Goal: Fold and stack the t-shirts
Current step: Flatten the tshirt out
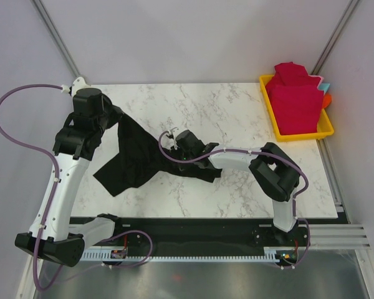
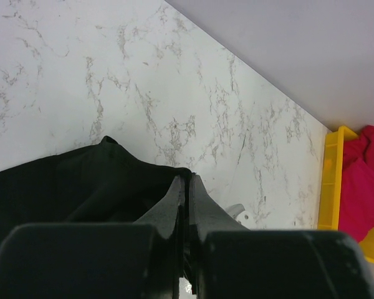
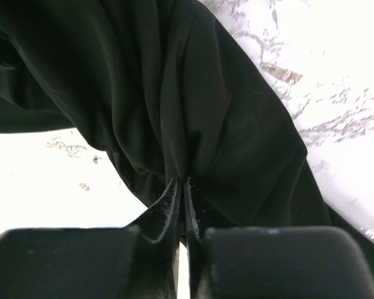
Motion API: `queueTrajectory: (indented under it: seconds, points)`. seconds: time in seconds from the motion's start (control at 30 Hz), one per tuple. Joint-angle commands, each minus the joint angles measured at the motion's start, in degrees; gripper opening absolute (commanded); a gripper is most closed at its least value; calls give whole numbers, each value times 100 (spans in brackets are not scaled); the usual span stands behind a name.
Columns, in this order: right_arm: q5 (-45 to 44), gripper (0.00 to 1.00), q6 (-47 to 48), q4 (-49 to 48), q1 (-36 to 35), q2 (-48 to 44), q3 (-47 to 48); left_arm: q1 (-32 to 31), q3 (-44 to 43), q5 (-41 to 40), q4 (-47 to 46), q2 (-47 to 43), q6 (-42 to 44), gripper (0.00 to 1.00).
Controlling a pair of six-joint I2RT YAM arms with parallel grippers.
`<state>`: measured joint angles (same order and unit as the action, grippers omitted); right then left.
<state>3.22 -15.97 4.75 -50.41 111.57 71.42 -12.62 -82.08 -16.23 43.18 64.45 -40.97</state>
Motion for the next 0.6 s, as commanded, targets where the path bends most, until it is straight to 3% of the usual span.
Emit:
queueTrajectory:
  seconds: [0.0,0.2,0.43,0.57]
  points:
    - [38,6,-56,-106,-4,-407,-137,23,-1,-161,-231,-55,247,2]
    - [-480,0,-249,410,338,-1785,-225,23,-53,-258,-240,103,344,2]
    - [-357,0,-592,1589,1849,-2666,205,102,-299,-258,-179,51,397,2]
    - [-656,0,-486,2116,2000,-3298,172,111,-326,-258,-73,-388,388,2]
